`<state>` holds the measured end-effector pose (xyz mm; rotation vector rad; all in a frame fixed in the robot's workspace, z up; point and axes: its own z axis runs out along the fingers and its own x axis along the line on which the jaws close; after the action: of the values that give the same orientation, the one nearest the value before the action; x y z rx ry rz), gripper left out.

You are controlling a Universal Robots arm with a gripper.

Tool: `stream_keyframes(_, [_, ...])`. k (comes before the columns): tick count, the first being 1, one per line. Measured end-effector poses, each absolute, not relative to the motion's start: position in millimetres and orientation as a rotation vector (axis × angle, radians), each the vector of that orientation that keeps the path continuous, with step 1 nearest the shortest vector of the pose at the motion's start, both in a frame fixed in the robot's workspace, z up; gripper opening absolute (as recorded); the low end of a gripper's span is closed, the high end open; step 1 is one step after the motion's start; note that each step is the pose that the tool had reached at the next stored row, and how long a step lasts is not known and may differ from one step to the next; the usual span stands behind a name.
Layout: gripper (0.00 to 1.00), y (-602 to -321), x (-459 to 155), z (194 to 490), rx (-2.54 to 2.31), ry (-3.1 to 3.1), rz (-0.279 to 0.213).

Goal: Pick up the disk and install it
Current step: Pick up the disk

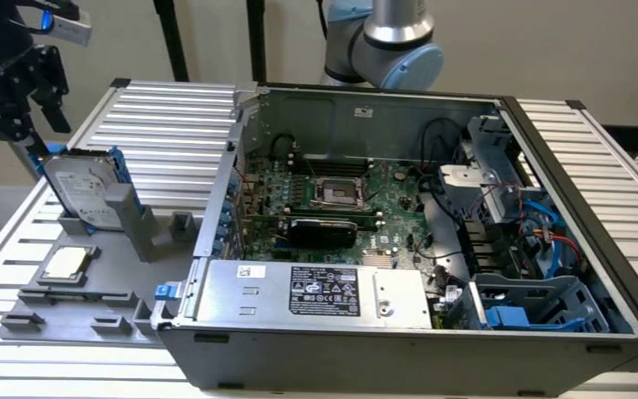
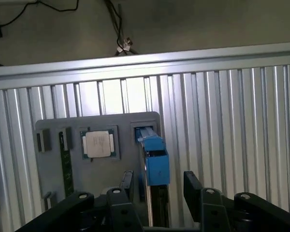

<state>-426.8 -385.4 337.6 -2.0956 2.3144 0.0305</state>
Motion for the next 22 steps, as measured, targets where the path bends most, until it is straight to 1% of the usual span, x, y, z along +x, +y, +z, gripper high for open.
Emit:
stream_keyframes(8, [0.54, -382.5, -430.0, 323.9, -2.108, 2.294, 0.028])
stream_keyframes(22, [0.54, -391.8, -426.5, 307.2, -2.158, 2.300, 0.084])
